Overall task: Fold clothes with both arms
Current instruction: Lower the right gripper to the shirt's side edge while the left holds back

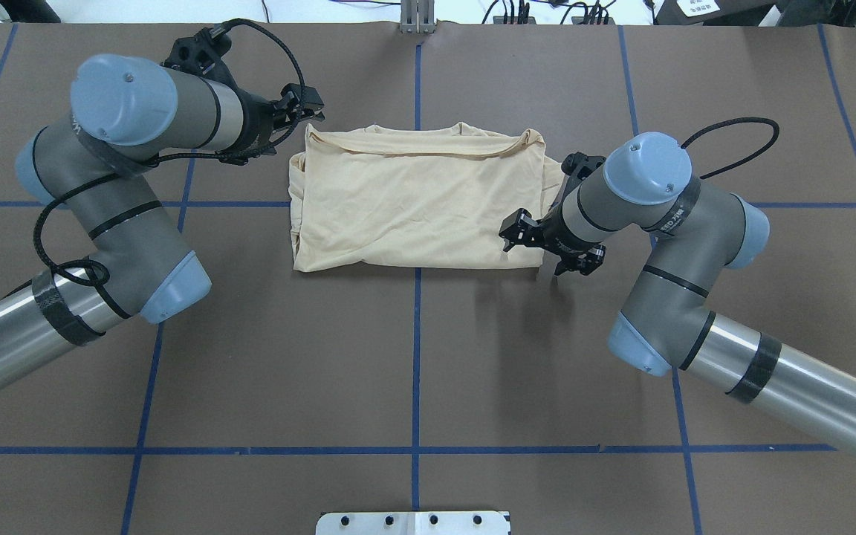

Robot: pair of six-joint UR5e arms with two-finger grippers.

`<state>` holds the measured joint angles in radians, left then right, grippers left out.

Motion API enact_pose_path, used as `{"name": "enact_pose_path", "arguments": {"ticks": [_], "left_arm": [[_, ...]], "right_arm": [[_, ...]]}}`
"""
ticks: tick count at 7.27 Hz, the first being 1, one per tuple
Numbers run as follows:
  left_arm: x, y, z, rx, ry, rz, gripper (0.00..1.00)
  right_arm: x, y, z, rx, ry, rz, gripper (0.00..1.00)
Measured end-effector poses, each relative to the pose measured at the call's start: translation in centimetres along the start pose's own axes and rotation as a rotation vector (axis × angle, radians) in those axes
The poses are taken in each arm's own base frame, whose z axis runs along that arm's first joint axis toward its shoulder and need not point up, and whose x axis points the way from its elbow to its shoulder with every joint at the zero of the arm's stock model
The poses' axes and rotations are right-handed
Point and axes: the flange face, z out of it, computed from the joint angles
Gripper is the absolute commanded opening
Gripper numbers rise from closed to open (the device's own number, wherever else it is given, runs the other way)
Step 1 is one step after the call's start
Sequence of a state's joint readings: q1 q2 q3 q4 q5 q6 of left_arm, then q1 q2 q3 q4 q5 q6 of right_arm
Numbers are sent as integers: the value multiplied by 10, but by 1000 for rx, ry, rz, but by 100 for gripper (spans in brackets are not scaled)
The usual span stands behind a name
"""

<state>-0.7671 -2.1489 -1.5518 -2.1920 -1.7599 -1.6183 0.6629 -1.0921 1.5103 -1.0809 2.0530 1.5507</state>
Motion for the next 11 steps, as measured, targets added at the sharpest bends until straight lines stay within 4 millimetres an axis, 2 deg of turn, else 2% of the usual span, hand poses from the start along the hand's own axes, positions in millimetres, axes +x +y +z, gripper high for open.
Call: {"name": "enact_pose_path", "arguments": {"ticks": [6, 7, 8, 9, 11], "left_arm": [[-11, 3, 5, -2, -18, -1, 100], [-12, 3, 6, -2, -19, -1, 100], [-12, 3, 6, -3, -20, 0, 100], [-12, 4, 6, -3, -21, 0, 100], [-12, 4, 6, -4, -21, 1, 100]], "right_arm": [[-6, -5, 1, 14, 14, 2, 88], [-9, -6, 5, 13, 17, 3, 67], [-13, -7, 7, 13, 19, 4, 29], [-15, -8, 8, 13, 19, 5, 0], [-18, -7, 6, 13, 13, 4, 0]]}}
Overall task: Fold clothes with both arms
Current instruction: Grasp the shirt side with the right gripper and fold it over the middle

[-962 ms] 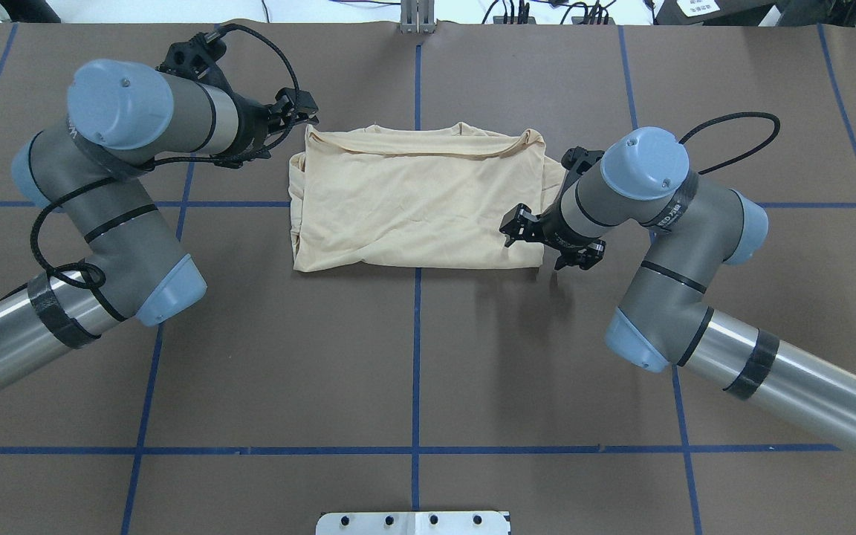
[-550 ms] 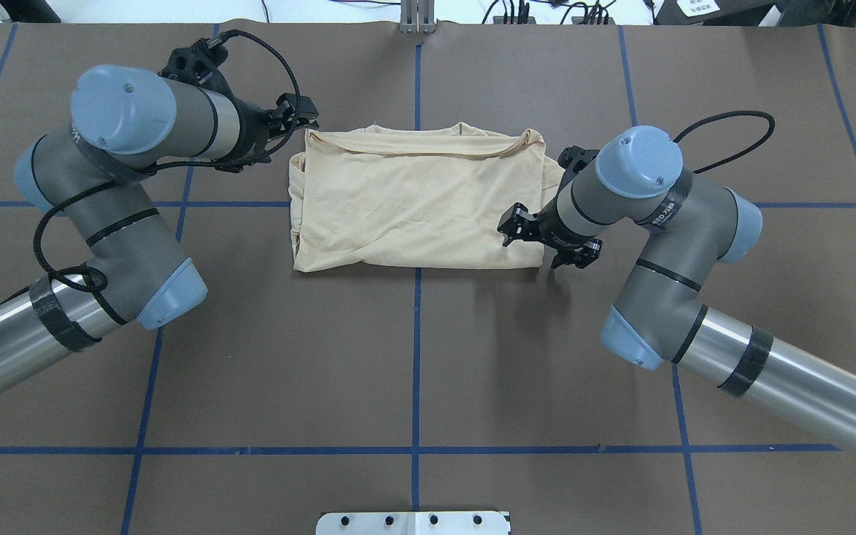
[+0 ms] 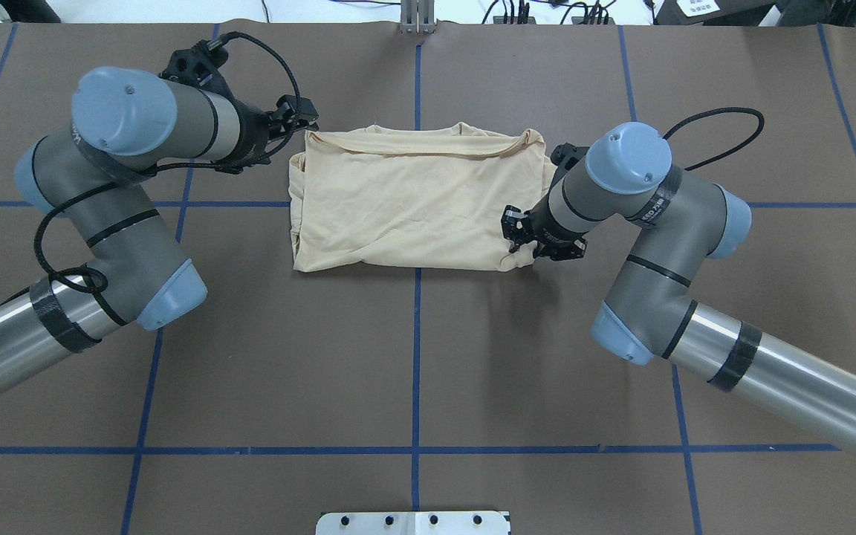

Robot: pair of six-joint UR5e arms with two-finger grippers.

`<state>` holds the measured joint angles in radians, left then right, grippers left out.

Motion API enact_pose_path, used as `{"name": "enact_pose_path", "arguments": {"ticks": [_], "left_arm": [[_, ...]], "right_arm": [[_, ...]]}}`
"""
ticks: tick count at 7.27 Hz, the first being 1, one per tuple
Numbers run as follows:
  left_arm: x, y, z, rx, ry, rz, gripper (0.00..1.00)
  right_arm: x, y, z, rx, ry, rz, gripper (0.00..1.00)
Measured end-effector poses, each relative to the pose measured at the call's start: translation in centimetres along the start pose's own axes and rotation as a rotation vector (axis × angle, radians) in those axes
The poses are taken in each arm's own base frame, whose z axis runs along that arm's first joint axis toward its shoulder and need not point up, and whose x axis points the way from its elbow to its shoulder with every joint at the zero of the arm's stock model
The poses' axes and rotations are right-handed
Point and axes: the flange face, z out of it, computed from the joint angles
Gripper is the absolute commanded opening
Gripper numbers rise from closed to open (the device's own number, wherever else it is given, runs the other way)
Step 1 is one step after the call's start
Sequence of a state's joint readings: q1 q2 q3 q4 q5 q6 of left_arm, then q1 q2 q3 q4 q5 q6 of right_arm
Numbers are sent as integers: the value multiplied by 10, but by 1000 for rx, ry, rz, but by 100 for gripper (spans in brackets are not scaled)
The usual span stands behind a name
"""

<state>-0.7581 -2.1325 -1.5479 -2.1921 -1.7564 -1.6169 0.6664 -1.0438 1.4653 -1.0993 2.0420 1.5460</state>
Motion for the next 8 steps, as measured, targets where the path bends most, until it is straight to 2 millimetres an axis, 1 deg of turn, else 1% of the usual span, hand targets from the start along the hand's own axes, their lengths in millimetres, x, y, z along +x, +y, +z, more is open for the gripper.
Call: {"name": "enact_pose_path", "arguments": {"ticks": [2, 3, 4, 5, 6, 7, 8], "left_arm": [[0, 1, -1, -1, 1, 2, 100], [-1, 1, -1, -1, 1, 4, 100], [-1, 2, -4, -2, 5, 6, 100], [-5, 3, -6, -3, 5, 8, 100], [-14, 3, -9, -2, 0, 11, 100], [-22, 3, -11, -2, -7, 11, 100], [-30, 4, -13, -2, -12, 11, 100]], "right_arm": [[-4, 2, -9, -6, -18, 0, 0], [-9, 9, -22, -16, -31, -4, 0], [-20, 27, -43, -45, -34, -8, 0], [-34, 57, -68, -88, -34, -2, 0], [-47, 94, -88, -134, -46, 17, 0], [-56, 130, -98, -179, -60, 36, 0], [-61, 166, -100, -226, -66, 45, 0]]}}
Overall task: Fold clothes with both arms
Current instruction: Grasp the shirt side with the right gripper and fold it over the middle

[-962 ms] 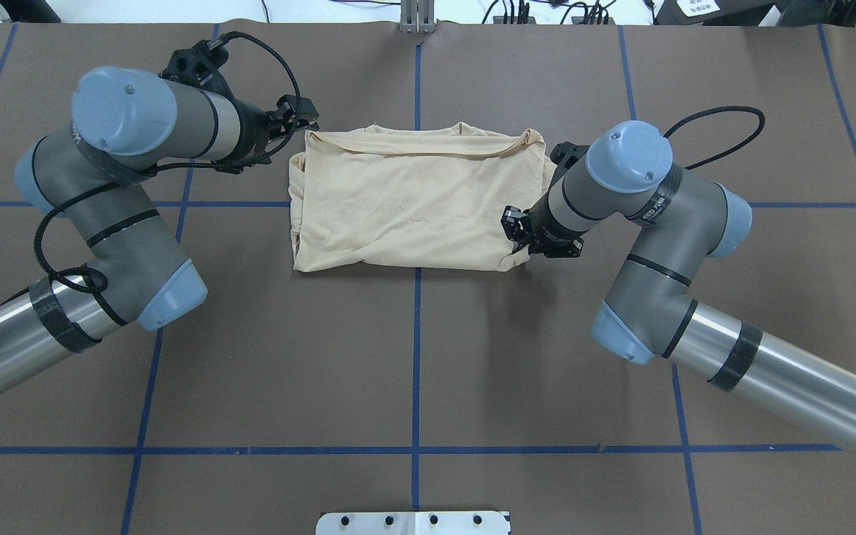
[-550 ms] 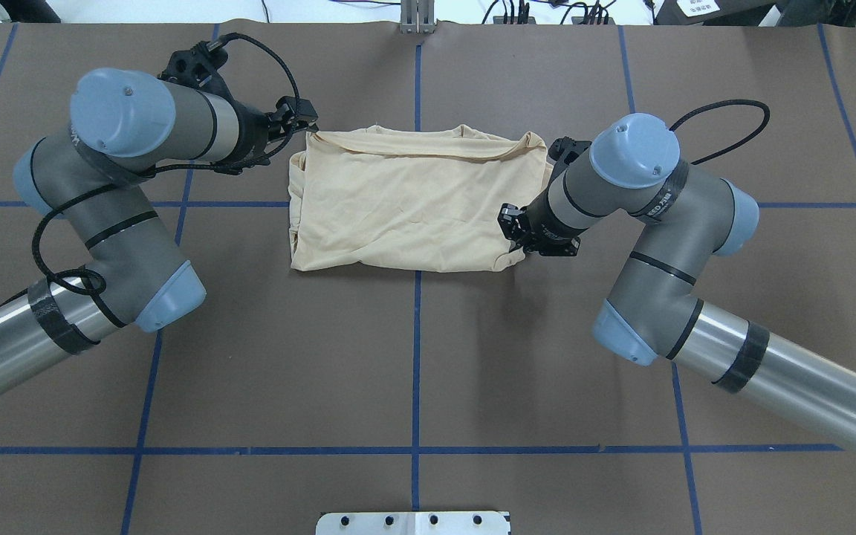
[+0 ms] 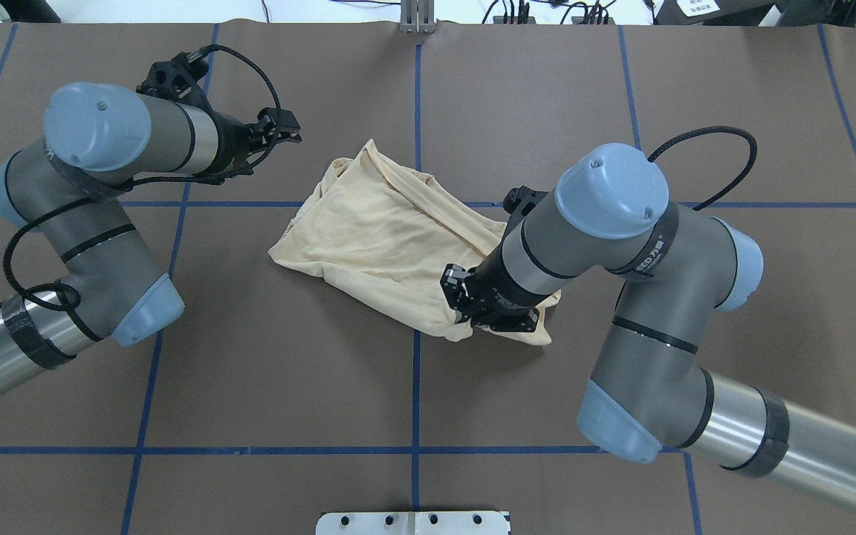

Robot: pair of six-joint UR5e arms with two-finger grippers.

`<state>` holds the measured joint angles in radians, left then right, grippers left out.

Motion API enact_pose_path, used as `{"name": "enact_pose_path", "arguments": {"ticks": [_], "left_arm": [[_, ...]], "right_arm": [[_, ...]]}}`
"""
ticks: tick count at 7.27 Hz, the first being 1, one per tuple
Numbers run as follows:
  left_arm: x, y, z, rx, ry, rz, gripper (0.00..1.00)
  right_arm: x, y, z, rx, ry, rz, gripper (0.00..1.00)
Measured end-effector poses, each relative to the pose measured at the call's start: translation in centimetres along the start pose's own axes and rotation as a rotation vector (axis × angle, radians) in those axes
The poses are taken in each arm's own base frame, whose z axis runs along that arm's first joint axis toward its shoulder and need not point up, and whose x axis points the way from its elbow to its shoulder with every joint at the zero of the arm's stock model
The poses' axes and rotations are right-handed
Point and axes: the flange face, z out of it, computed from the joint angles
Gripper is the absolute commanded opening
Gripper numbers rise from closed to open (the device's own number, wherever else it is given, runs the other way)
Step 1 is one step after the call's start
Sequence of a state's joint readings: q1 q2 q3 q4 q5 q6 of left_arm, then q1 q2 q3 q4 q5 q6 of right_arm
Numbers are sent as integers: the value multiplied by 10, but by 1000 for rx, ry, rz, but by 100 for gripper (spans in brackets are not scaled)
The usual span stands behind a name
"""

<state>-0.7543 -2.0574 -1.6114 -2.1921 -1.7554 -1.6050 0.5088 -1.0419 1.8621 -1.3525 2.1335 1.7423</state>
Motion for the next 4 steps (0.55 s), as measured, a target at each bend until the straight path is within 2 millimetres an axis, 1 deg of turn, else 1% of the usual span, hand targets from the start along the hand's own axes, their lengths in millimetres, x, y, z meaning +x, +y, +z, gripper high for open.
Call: {"name": "enact_pose_path", "arguments": {"ticks": [2, 3, 4], "left_arm": [[-16, 1, -6, -1, -11, -1, 100], [-23, 2, -9, -1, -14, -2, 100], [-26, 2, -11, -1, -16, -2, 100]], "right_arm": [[-3, 59, 22, -88, 11, -1, 0], [-7, 81, 30, -122, 16, -3, 99], [-10, 93, 35, -140, 17, -2, 100]]}}
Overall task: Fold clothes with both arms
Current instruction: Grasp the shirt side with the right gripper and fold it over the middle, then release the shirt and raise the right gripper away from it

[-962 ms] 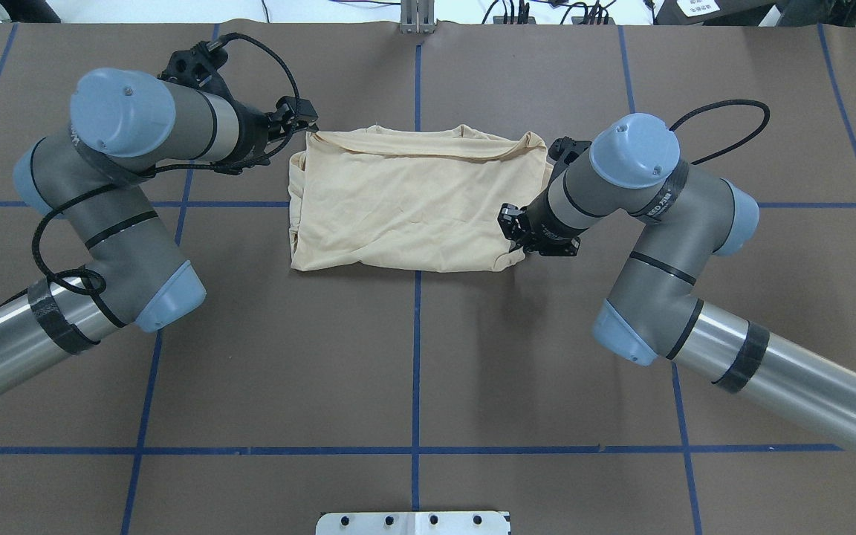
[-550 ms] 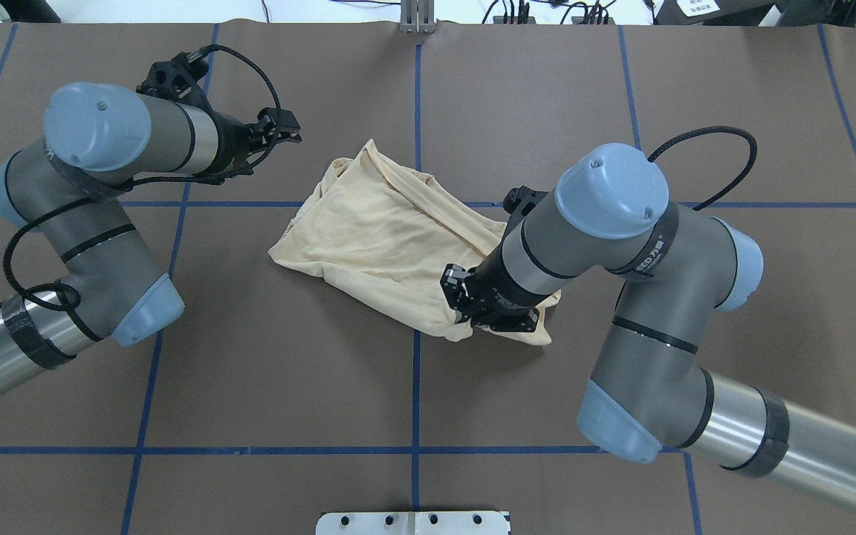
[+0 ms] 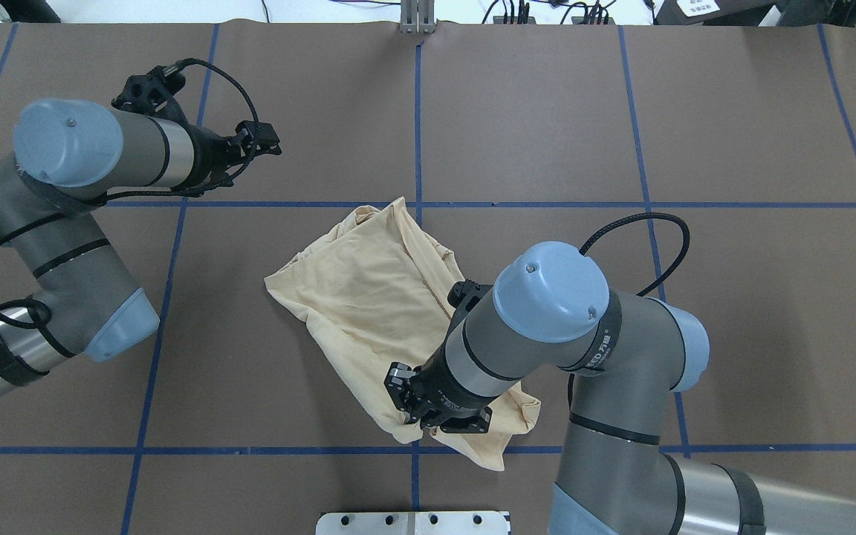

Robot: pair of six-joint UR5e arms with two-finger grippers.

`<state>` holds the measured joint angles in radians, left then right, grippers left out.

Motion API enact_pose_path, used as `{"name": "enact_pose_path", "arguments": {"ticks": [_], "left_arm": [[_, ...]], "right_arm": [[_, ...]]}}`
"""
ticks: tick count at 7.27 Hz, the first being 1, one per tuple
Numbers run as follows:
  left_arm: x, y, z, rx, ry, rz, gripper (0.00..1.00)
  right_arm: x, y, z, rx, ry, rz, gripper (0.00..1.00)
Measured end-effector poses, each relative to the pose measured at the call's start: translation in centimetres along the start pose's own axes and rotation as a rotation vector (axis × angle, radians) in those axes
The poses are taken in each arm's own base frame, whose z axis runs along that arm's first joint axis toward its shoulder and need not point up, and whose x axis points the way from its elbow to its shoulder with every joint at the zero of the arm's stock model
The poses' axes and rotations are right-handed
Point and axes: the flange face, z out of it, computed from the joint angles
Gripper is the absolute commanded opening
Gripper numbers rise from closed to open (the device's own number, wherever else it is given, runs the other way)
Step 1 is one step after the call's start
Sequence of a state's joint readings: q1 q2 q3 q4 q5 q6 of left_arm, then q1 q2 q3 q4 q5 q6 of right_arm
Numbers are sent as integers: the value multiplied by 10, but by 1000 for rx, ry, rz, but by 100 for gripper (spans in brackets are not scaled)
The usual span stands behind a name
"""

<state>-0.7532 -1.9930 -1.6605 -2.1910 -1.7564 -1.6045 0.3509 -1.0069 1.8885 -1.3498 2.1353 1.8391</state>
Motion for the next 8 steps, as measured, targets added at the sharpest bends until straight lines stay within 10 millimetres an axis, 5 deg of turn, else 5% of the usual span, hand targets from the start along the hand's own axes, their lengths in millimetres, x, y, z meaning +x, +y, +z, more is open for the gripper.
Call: {"name": "enact_pose_path", "arguments": {"ticks": [4, 6, 8], "left_arm": [[-2, 1, -3, -2, 3, 1, 100], [-2, 10, 0, -6, -24, 26, 100], [-2, 47, 18, 6, -61, 72, 100]], "right_arm": [[1, 4, -2, -2, -7, -8, 100], [-5, -31, -35, 62, -47, 13, 100], [-6, -74, -69, 155, -75, -17, 100]]}}
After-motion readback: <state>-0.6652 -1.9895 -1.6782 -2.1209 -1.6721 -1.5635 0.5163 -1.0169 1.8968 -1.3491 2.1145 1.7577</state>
